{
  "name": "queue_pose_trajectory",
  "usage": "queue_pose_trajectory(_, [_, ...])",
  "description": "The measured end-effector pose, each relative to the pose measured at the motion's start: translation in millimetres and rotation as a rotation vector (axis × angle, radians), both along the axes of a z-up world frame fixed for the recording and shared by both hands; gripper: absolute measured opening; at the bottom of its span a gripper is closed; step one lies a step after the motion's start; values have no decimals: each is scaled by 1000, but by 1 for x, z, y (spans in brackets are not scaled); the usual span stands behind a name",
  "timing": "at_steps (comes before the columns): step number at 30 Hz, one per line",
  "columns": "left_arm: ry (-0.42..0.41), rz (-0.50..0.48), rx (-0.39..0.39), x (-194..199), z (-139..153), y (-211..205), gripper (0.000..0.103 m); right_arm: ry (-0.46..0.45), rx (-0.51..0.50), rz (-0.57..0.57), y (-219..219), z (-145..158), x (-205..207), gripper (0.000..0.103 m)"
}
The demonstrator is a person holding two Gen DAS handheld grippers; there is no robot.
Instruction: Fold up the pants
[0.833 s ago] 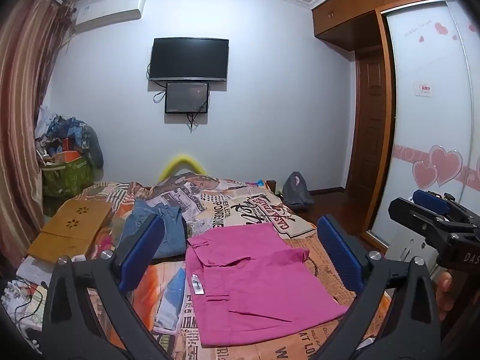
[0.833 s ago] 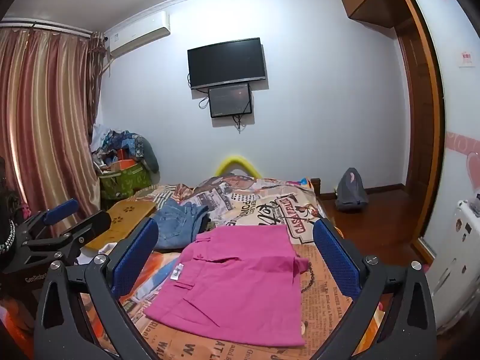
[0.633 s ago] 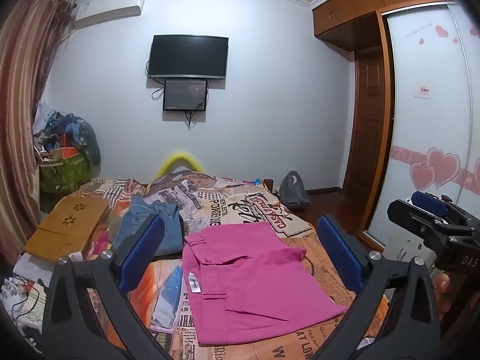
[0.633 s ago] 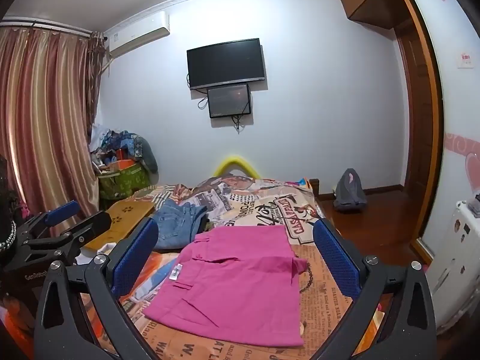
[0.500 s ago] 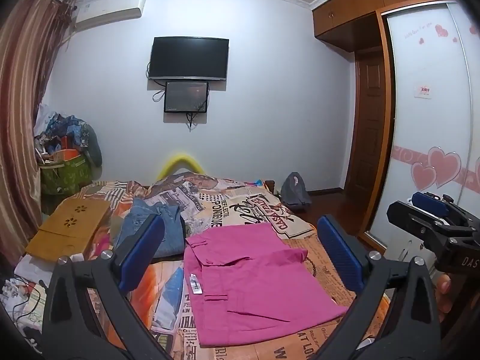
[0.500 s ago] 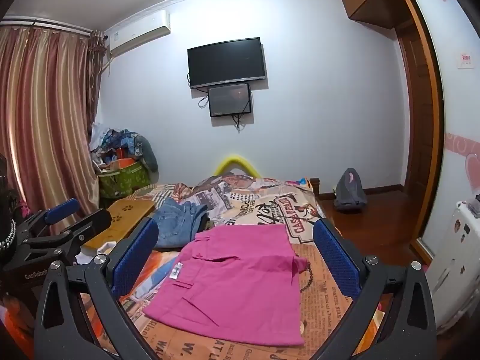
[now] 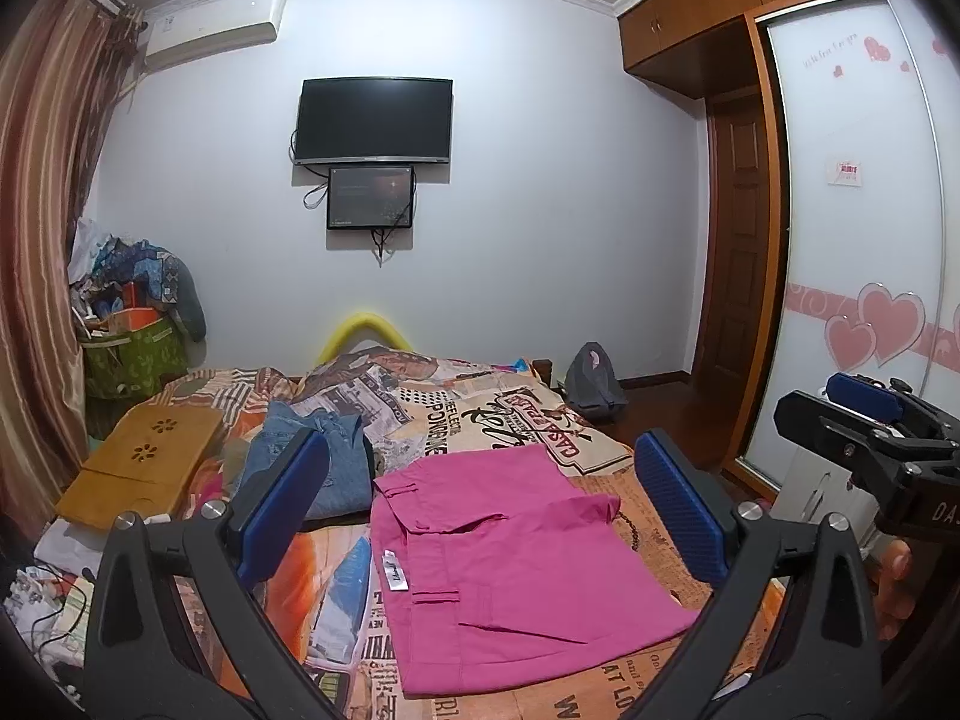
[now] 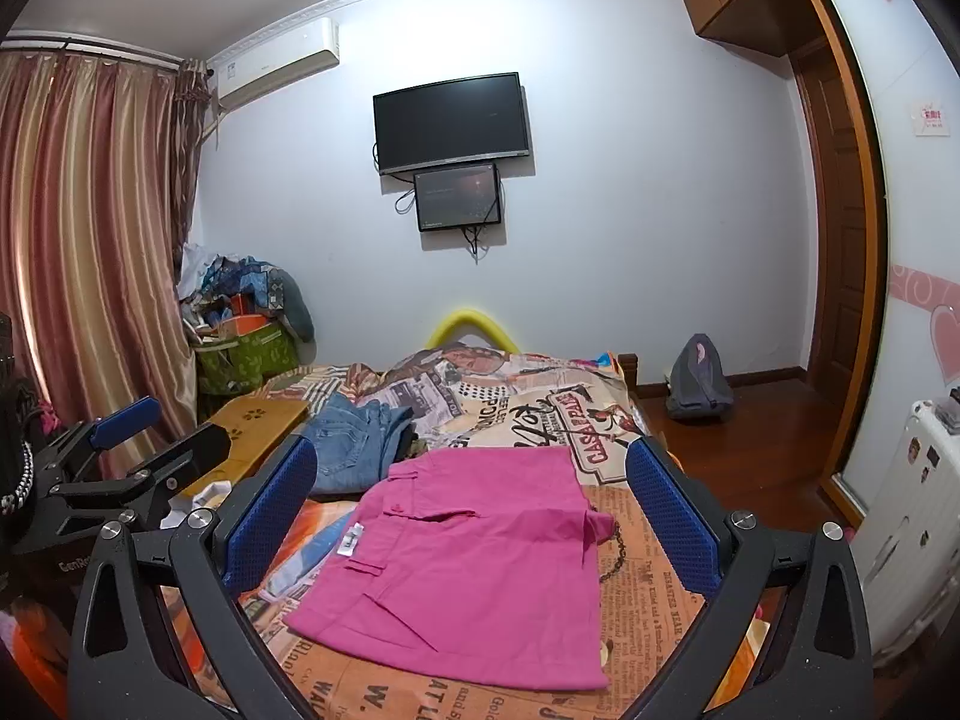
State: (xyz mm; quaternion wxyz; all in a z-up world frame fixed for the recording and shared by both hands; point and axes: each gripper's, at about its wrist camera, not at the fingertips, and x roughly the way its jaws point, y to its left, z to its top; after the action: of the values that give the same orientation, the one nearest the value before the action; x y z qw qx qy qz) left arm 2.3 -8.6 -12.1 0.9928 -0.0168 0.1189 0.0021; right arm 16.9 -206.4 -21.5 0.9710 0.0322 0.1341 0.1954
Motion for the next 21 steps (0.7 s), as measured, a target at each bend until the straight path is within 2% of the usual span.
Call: queue_pose_trajectory(21, [4,9,0,2,0,1,103,-7,-14,-4,4,-2,-1,103])
